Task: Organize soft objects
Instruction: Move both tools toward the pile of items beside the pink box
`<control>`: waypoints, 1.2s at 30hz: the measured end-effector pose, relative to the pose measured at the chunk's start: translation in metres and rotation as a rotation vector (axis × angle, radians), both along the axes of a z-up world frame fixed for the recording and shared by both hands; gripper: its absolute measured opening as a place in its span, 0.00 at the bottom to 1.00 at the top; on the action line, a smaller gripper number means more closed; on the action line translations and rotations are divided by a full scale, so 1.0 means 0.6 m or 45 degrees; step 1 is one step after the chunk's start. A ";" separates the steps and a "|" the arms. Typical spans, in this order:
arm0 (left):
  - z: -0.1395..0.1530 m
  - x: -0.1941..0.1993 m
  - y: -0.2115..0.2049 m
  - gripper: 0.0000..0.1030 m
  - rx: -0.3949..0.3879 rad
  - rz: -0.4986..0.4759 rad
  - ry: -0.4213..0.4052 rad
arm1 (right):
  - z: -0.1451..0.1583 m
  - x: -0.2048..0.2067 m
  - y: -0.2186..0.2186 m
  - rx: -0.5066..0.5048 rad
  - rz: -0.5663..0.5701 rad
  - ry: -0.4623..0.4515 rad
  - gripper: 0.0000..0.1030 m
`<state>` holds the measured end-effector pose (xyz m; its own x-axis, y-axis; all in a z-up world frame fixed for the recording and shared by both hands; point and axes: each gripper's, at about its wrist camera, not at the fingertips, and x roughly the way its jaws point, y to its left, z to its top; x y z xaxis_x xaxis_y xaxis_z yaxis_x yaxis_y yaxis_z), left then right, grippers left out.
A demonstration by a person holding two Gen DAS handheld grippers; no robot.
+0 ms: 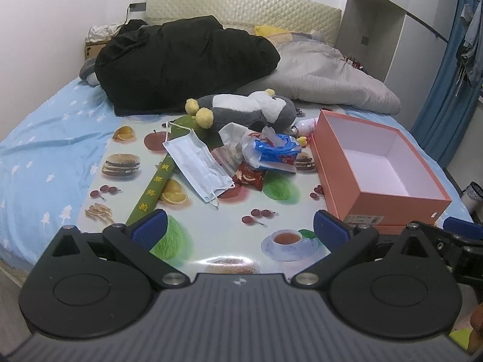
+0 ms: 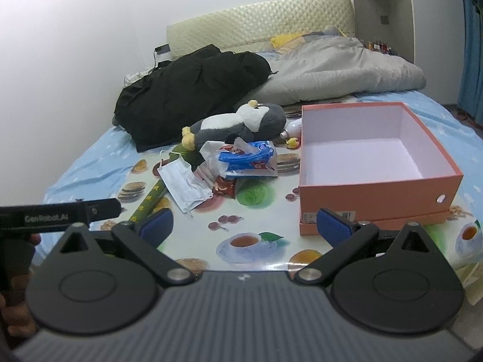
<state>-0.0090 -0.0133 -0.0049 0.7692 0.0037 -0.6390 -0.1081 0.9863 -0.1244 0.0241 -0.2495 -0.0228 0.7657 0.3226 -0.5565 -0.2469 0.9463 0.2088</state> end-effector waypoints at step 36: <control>-0.021 -0.012 -0.003 1.00 -0.025 -0.015 0.026 | -0.022 -0.026 0.002 0.020 0.007 0.022 1.00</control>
